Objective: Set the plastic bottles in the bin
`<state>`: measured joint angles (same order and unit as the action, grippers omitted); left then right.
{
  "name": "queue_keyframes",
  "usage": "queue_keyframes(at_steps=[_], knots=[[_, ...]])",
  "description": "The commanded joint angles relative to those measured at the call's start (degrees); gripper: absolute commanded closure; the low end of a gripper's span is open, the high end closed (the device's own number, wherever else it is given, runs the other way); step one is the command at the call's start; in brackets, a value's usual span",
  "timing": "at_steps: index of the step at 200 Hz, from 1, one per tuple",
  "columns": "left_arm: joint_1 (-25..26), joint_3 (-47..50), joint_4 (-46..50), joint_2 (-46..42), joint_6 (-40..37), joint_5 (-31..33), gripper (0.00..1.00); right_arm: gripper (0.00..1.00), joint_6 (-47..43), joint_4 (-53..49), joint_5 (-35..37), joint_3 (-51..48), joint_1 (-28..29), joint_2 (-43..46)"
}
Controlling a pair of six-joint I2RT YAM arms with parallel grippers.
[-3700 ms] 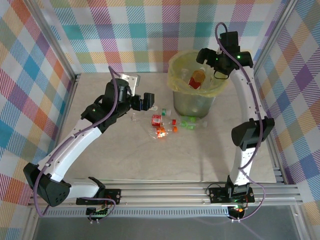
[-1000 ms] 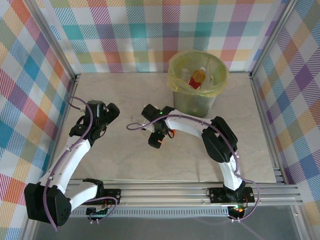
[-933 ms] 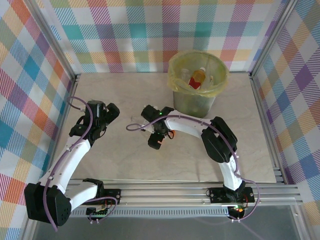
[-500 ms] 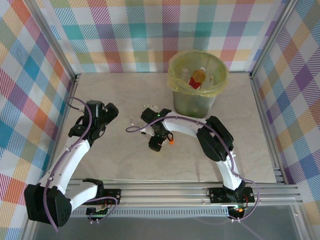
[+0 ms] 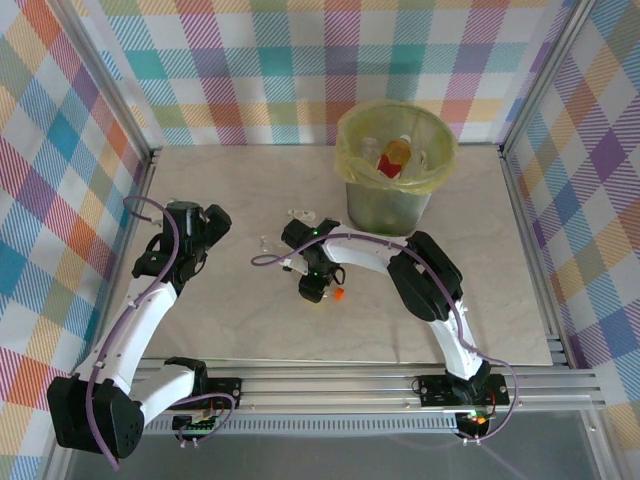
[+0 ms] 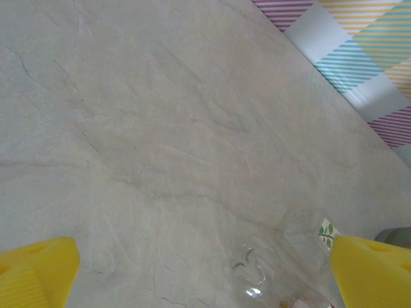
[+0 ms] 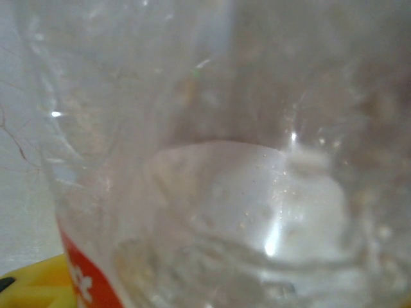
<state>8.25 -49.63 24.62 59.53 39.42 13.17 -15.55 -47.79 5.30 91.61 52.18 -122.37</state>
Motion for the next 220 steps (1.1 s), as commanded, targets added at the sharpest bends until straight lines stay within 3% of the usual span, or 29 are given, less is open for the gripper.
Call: queue_keyframes(at_steps=[1,39,105,166,220], knots=[[-0.9,0.9,1.7,-1.4,-0.5,1.5,0.0,0.44,1.0,-0.6,-1.8,-1.0,0.8,1.3],[-1.0,0.8,1.9,-1.8,-0.5,1.6,0.0,0.53,2.7,-0.5,-2.6,-2.8,1.4,6.3],[-1.0,0.4,2.0,-2.1,-0.7,1.0,0.0,0.58,8.4,-5.4,-0.2,-0.8,1.3,19.1],[-1.0,0.3,1.5,-1.4,-0.7,-0.5,0.0,0.56,12.8,-13.8,7.9,18.6,-4.4,24.7],[-1.0,0.8,0.1,-0.7,-0.5,-3.3,0.0,0.57,17.1,-14.6,10.7,36.8,-15.3,21.4]])
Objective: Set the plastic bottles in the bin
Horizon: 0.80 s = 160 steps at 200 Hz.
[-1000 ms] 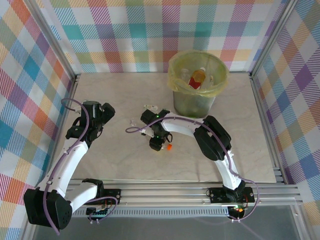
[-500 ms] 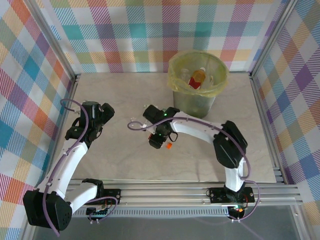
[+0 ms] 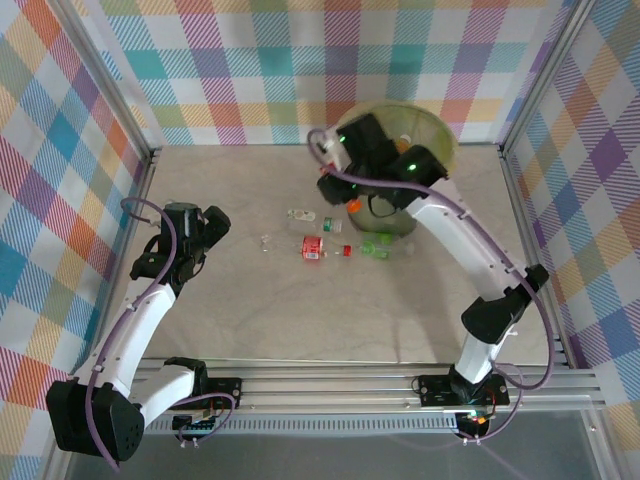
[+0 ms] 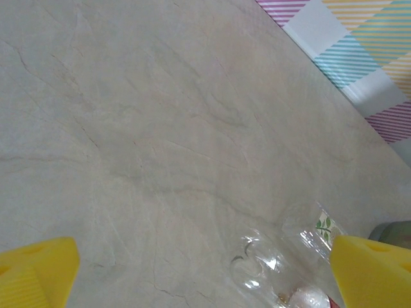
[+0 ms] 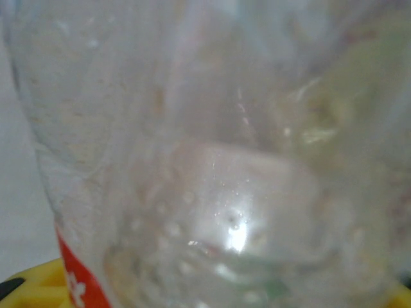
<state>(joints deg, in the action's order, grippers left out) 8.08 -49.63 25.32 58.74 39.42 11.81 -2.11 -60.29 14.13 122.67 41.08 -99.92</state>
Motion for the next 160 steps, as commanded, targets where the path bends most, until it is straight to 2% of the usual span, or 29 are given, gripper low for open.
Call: queue_keyframes(at_steps=[1,33,73,160], knots=[[-0.9,0.8,-0.5,0.1,-0.5,-2.0,0.0,0.57,3.8,-2.0,1.9,6.0,-4.4,-1.1],[-0.9,0.8,-0.9,0.7,-0.4,-3.4,0.0,0.57,6.0,-1.1,0.7,14.1,-11.0,-5.3],[-0.9,1.0,-1.6,1.2,-0.3,-4.4,0.0,0.56,8.4,-3.4,0.8,23.4,-15.8,-12.8],[-0.9,1.0,-2.0,1.9,-0.3,-5.8,0.0,0.54,11.2,-5.0,-1.1,25.6,-21.4,-22.3]])
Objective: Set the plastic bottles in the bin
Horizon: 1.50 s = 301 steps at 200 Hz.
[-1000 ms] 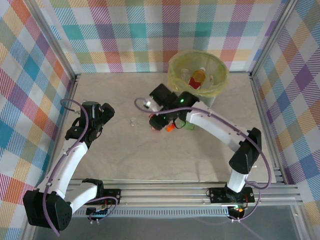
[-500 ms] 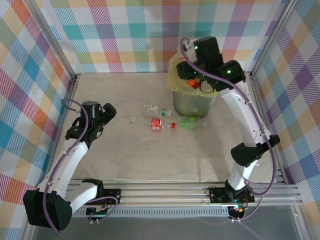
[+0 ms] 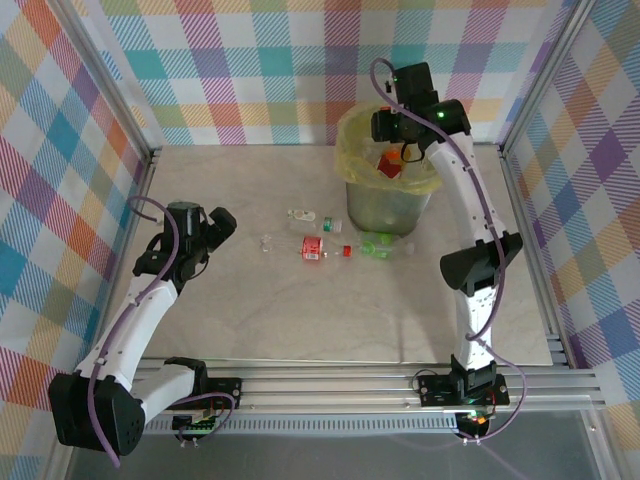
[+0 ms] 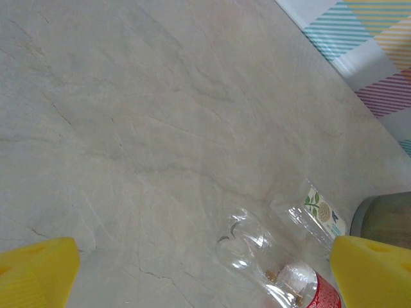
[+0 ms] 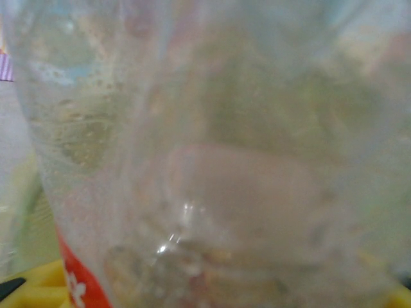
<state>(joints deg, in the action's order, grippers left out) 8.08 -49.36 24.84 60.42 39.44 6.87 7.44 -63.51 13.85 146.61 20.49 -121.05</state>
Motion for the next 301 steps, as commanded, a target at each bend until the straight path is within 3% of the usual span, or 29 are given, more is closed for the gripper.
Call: queue_keyframes(at_steps=[1,58,105,182,208,267,301], knots=[[-0.9,0.7,-1.5,0.2,-0.3,-0.8,0.0,0.54,1.7,-1.7,-0.8,1.7,-0.9,-1.2],[-0.8,0.8,-2.1,0.7,-0.8,-1.4,0.0,0.5,1.9,-3.4,-0.6,1.7,-1.7,-4.1],[-0.9,0.6,-2.4,1.2,-0.8,-2.0,0.0,0.41,1.4,-3.6,-0.6,1.8,-1.8,-4.4],[-0.9,-0.6,-1.7,1.4,-0.9,-2.6,0.0,0.07,-0.4,-4.2,-0.3,2.0,-1.8,-0.2],[-0.9,-0.4,-1.7,1.0,-0.9,-2.9,0.0,0.0,-0.5,-4.2,-1.1,1.9,-1.8,2.3],[-0.9,0.0,-3.3,1.6,-1.4,-5.5,0.0,0.0,0.2,-5.6,-6.8,1.6,-1.6,8.0],[-0.7,0.0,-4.1,1.8,-1.5,-6.9,0.0,0.0,1.7,-4.2,-11.7,-3.9,-1.4,13.3]])
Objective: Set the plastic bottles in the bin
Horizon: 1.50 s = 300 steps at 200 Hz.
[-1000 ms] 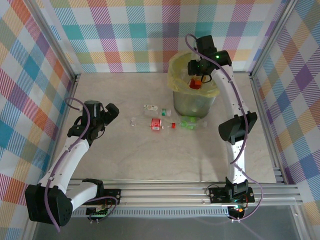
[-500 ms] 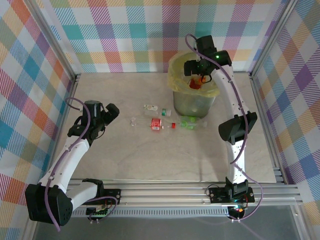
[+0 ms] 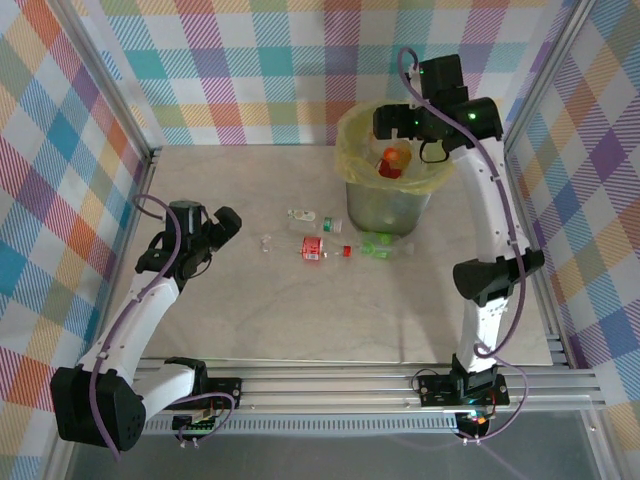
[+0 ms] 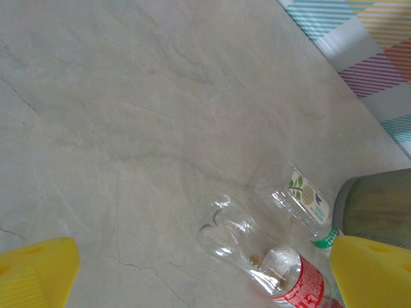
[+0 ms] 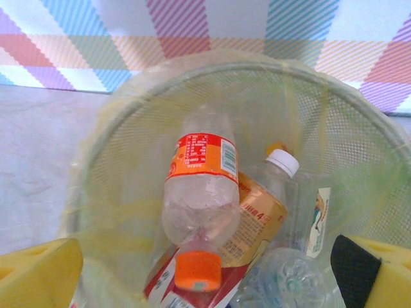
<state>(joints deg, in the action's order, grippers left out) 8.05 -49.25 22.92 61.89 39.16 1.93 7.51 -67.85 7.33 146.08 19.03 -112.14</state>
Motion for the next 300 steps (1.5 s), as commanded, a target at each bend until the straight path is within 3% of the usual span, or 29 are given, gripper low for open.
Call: queue_keyframes(at_steps=[1,34,80,152,245,300], knots=[[-0.7,-0.1,-2.2,0.3,-1.2,-1.9,0.0,0.0,1.7,0.3,-5.2,-3.7,0.0,4.6],[-0.7,-0.1,-2.7,0.8,-1.3,-3.2,0.0,0.0,3.6,4.5,-10.1,-13.9,0.0,10.9],[0.7,-0.1,-3.5,1.6,-0.8,-4.3,0.0,0.0,6.0,10.6,-11.5,-30.7,0.4,22.2],[7.0,0.5,-2.3,5.6,8.6,0.9,0.0,0.0,10.1,13.4,-7.7,-53.8,0.7,38.5],[18.0,-0.9,-9.7,18.0,23.9,3.5,0.0,0.0,13.0,13.8,-6.3,-65.9,1.3,45.8],[20.1,-4.0,-14.2,27.5,28.9,1.9,0.0,0.0,12.2,14.7,-6.6,-68.4,1.6,46.0]])
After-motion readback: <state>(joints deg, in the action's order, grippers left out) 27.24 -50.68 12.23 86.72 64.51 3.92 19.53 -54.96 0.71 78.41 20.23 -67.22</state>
